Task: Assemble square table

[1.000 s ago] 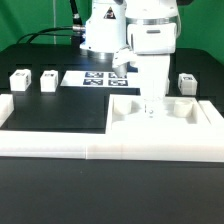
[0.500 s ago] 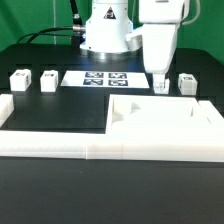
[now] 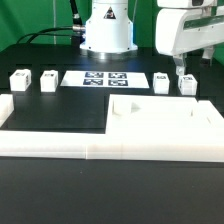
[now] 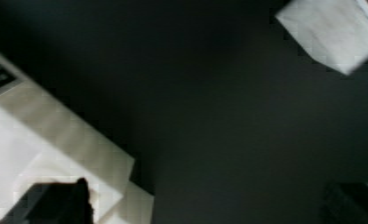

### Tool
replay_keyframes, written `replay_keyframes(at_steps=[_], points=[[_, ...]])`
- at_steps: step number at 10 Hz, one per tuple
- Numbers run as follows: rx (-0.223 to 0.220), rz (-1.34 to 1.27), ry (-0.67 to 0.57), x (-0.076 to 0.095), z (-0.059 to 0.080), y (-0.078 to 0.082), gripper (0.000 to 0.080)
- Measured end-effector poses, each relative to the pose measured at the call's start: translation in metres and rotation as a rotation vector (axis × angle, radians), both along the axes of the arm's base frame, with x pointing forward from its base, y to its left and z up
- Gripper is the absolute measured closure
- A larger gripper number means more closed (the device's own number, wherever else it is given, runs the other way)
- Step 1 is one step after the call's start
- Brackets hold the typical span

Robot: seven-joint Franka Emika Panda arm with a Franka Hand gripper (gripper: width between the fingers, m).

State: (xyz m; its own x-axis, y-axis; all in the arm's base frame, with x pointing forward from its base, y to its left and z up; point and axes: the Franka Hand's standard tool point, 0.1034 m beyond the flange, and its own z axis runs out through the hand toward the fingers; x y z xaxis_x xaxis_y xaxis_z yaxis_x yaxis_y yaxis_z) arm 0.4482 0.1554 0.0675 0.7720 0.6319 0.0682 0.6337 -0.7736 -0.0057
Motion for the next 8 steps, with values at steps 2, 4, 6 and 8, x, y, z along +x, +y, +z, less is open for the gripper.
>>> replay_keyframes(at_steps=[2,4,6,8], points=[[0.008,-0.086,0.006,0.001,0.000,-0.002,0.0150],[0.023,-0.235,0.018,0.000,0.000,-0.001,0.0150],[0.037,-0.426,0.051,-0.005,-0.004,0.000,0.0150],[0.045,-0.666,0.096,-0.010,-0.007,0.006,0.0150]])
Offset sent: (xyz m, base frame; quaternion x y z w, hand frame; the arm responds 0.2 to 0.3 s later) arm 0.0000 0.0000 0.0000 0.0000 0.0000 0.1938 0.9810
